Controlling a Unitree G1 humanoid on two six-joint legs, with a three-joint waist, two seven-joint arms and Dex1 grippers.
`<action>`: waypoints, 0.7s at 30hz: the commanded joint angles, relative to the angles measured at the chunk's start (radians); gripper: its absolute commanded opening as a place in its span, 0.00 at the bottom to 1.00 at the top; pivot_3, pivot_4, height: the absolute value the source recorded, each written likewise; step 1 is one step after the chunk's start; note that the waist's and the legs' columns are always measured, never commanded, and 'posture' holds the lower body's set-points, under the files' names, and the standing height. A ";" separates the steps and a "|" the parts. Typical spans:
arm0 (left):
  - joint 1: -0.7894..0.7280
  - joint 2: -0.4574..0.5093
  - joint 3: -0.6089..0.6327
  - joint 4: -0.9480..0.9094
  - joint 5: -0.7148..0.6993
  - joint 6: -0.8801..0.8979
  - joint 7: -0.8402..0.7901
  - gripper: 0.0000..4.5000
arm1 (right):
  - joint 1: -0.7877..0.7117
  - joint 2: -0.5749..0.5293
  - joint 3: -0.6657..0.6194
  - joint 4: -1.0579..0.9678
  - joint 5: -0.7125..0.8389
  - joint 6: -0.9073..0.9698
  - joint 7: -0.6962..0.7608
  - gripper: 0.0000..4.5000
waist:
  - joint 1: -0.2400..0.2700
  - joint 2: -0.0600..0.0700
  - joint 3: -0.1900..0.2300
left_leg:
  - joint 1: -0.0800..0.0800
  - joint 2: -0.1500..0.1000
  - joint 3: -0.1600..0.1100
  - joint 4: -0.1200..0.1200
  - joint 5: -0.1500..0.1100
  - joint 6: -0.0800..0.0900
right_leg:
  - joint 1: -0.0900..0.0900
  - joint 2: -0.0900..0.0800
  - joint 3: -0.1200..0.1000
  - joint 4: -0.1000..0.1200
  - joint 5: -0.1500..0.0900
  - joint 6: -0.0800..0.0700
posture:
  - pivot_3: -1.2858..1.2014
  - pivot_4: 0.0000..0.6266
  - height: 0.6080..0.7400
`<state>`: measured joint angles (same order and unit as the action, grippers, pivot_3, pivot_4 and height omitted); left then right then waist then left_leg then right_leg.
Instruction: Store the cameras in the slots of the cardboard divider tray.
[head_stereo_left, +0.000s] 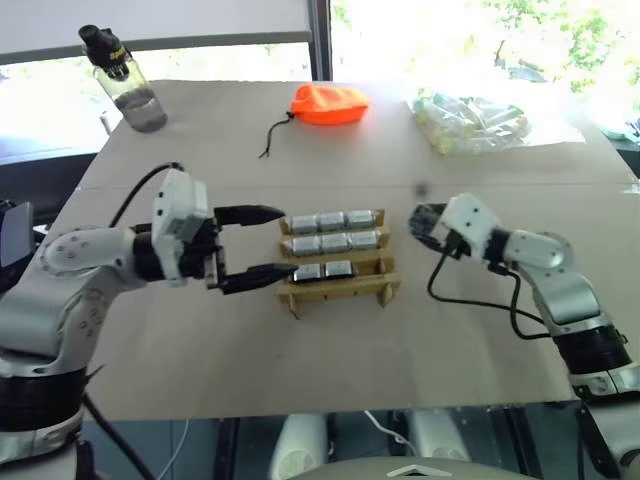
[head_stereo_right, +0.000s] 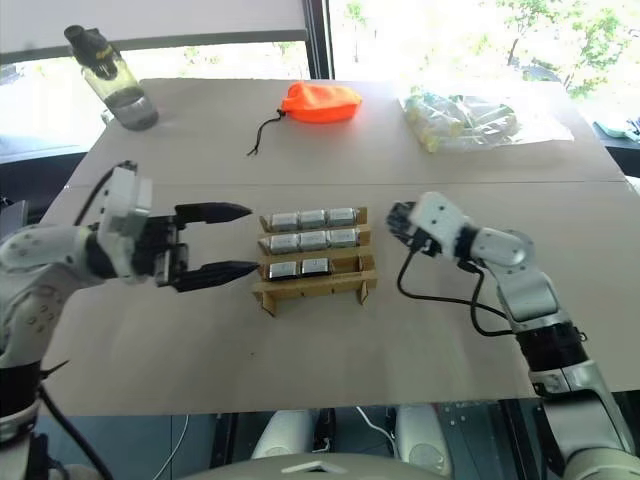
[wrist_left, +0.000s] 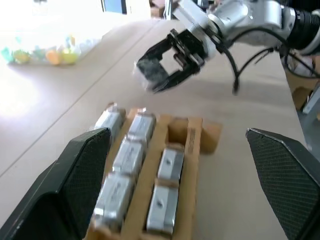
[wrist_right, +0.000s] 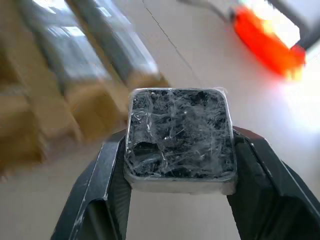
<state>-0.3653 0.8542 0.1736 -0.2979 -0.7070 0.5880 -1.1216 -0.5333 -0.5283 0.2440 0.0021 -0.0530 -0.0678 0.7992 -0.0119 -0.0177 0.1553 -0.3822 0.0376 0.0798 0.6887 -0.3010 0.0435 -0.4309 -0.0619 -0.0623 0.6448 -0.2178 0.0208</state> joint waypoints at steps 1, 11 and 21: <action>-0.117 -0.035 -0.057 0.067 0.011 0.032 0.026 1.00 | -0.074 0.001 0.062 -0.021 -0.092 -0.238 -0.002 0.44 | 0.001 0.000 0.000 | 0.000 0.000 0.000 0.000 0.000 0.000 | 0.000 0.000 0.000 0.000 0.000 0.000 | 0.52 0.24 0.89; -0.347 -0.075 -0.250 0.242 0.077 0.112 -0.084 1.00 | -0.231 -0.015 0.171 0.173 -0.384 -0.666 -0.136 0.44 | 0.001 -0.001 0.000 | -0.002 0.000 0.000 0.000 0.000 0.000 | 0.000 -0.001 -0.002 -0.002 0.000 0.000 | 0.52 0.24 0.89; -0.411 -0.061 -0.338 0.275 0.127 0.204 -0.155 1.00 | -0.275 -0.014 0.166 0.184 -0.531 -0.776 -0.262 0.44 | -0.002 -0.001 0.000 | -0.001 0.000 0.000 0.001 0.000 -0.001 | 0.000 -0.001 -0.001 -0.001 0.000 0.000 | 0.52 0.24 0.89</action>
<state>-0.7475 0.7849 -0.1672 -0.0196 -0.5871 0.7797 -1.2660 -0.7838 -0.5422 0.4265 0.2096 -0.5753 -0.8158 0.5738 -0.0136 -0.0183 0.1555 -0.3834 0.0377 0.0803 0.6896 -0.3006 0.0428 -0.4313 -0.0625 -0.0629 0.6443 -0.2179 0.0210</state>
